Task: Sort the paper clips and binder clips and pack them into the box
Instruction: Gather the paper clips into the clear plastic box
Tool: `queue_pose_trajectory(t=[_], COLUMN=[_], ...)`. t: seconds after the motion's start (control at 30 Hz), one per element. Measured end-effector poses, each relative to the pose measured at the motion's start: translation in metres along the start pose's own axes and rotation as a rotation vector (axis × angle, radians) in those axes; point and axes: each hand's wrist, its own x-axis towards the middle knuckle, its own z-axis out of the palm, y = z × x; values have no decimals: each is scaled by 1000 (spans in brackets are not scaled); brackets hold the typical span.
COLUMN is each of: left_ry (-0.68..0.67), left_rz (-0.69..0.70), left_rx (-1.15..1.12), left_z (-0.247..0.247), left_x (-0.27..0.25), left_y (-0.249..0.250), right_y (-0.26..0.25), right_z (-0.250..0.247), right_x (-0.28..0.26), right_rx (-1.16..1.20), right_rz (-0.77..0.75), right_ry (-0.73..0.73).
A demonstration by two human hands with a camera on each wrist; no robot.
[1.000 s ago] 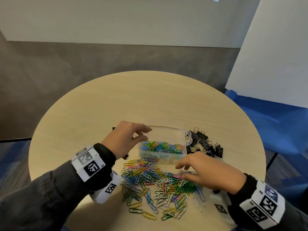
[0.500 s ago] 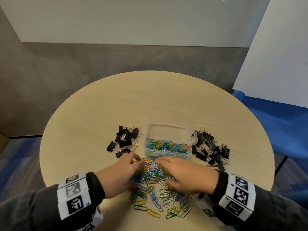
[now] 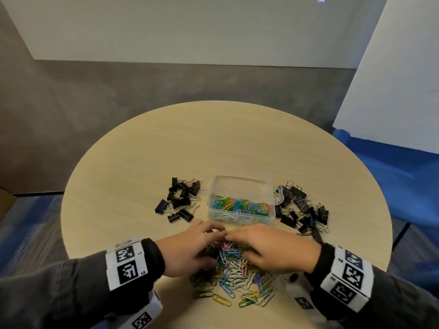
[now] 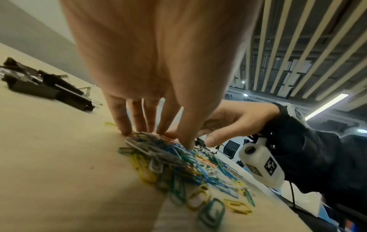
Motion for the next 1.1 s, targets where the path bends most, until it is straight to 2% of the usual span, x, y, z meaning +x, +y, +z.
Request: queue_pose_trajectory(t=[0.13,0.2,0.27,0.37,0.43,0.6,0.83,1.1], left_ry=[67,101,77,-13,-34,-54,-14,55], left_rz=[6,-42,-101,-168,-190,-167,-108,-91], left_rx=[-104,-117,-142,-165,-128,-33,31,126], left_z=[-10,-15,-15,-7,2,12,4,-5], left_x=[-14,-27,-40,-49,-46,-20,14,30], left_y=[-11,-22,-30,-29,-24,-3,26,26], right_y=[14,28,43,55,56,36,8,13], right_z=[-6,-10,-10,0,10,29,30,14], right_x=[-30,-54,-77,-99,-103,-84,-41,-22], right_rx=[34,75,118,75,68,62,37,35], right_rz=[12,98,220,411,459,488,374,334], right_ry=[64,139,216,143,55,7,130,197])
